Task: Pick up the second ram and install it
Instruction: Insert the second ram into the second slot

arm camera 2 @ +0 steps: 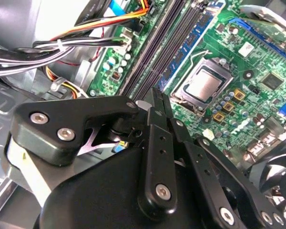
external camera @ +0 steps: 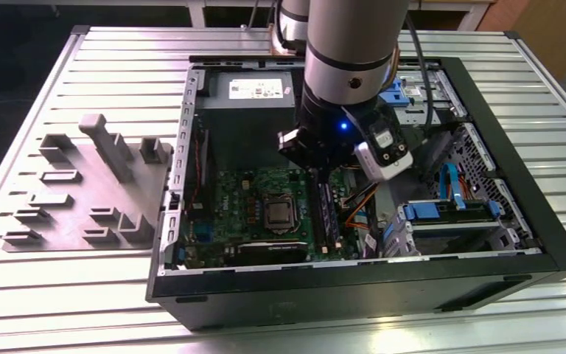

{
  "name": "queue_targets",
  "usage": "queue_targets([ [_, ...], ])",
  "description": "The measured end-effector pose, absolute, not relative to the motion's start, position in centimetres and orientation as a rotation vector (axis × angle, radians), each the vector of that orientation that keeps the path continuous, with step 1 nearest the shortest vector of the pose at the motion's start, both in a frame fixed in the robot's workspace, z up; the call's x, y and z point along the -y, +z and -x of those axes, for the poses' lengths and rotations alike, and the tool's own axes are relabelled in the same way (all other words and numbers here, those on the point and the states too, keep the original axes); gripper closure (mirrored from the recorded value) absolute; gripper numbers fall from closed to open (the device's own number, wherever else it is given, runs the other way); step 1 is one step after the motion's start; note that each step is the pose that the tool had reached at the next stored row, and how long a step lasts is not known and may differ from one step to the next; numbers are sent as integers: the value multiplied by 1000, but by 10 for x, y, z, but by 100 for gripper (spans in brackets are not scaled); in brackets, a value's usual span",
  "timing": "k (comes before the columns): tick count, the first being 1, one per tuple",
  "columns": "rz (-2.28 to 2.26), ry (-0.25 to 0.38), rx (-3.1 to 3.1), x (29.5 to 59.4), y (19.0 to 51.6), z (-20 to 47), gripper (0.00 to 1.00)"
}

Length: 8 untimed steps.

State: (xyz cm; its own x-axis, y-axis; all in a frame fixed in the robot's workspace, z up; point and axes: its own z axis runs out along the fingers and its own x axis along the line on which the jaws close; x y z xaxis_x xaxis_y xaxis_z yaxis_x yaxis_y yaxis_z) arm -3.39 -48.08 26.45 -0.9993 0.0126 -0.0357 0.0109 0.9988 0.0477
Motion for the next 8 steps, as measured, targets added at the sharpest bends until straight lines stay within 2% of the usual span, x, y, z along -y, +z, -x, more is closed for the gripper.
queue_targets([
  [8, -18, 75, -3105, 481, 258, 30, 89],
])
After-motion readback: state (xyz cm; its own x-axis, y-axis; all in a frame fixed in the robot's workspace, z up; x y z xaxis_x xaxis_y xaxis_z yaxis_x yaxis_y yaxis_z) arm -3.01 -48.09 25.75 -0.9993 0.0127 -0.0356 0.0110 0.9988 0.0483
